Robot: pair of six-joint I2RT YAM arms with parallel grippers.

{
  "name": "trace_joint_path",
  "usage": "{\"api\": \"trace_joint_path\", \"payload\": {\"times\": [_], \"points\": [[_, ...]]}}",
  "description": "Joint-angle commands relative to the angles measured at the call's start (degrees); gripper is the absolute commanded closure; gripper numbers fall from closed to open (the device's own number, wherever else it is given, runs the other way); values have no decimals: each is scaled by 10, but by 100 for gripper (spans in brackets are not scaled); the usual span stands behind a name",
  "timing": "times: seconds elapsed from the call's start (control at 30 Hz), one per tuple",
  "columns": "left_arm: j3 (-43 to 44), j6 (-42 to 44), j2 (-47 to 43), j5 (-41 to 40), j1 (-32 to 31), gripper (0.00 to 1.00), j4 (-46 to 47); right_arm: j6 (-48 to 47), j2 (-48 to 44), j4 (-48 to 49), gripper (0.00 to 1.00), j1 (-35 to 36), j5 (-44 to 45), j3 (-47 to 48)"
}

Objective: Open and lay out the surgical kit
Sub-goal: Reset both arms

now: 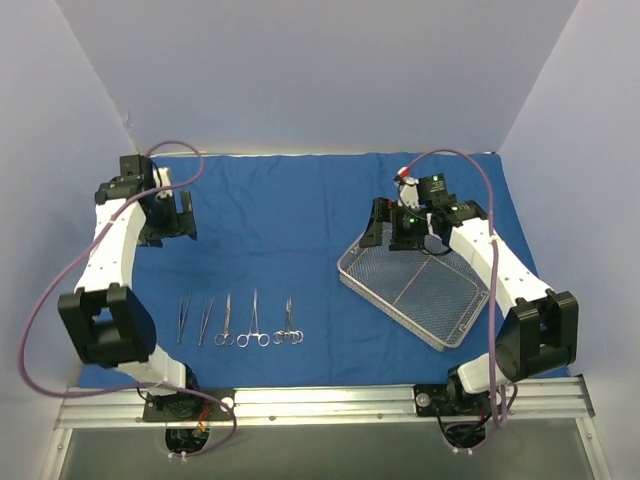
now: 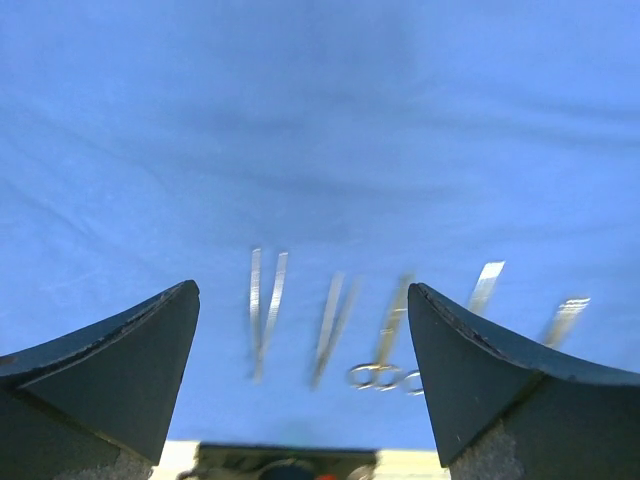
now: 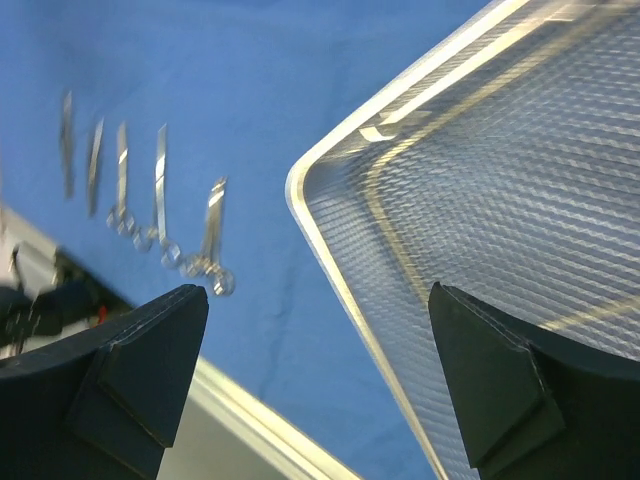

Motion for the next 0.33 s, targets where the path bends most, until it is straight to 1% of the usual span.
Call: {"api": "trace_joint_path", "payload": {"times": [0.0,0.03,0.07,0.13,0.2,0.23,0.27,0.3], "points": [[20,-69,-78,55,-11,6,31,26,-34,-26,0,-23,82,24],[10,-91,-90,80,-15,6,55,34,-35,-32,0,-25,99,28],[4,-101,-113,89,-28,6,66,35,-42,-34,0,-28,110,31],[-10,-131,-130,114,-41,6,92,40,-53,-33,0,-28,138,25],[-19,-139,-149,132,-59,6,107,49,-71,-24,0,-30,149,6],[-23,-145,-153,139,-64,6,113,50,-77,-19,0,-30,139,-4],[-32,-147,-159,148,-67,6,116,44,-99,-9,0,-31,121,-36],[-39,-149,-171,160,-67,6,123,49,-113,20,0,-31,113,-53]]}}
